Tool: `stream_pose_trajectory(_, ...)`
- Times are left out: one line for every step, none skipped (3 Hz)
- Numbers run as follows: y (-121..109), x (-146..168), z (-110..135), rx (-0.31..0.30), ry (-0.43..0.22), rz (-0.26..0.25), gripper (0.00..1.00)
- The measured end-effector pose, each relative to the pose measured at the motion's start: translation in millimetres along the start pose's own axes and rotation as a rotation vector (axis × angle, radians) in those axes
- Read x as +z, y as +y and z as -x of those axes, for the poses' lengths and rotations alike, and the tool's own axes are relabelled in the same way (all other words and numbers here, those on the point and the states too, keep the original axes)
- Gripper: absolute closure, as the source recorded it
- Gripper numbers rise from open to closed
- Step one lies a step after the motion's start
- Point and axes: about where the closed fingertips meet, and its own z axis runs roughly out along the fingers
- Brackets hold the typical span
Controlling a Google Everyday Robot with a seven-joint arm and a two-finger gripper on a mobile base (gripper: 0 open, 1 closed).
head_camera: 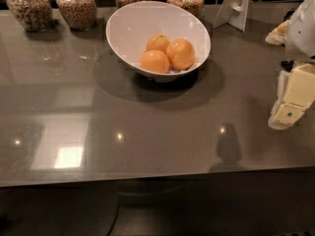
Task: Pick orange from white bowl
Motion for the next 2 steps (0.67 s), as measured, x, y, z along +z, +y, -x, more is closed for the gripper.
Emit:
stream_pose_trajectory(0.0, 0.0, 0.0, 0.000, 0.000, 0.000, 0.00)
stream_pose_trajectory(-2.4, -1.0, 3.3, 0.000, -0.032, -0.011, 0.00)
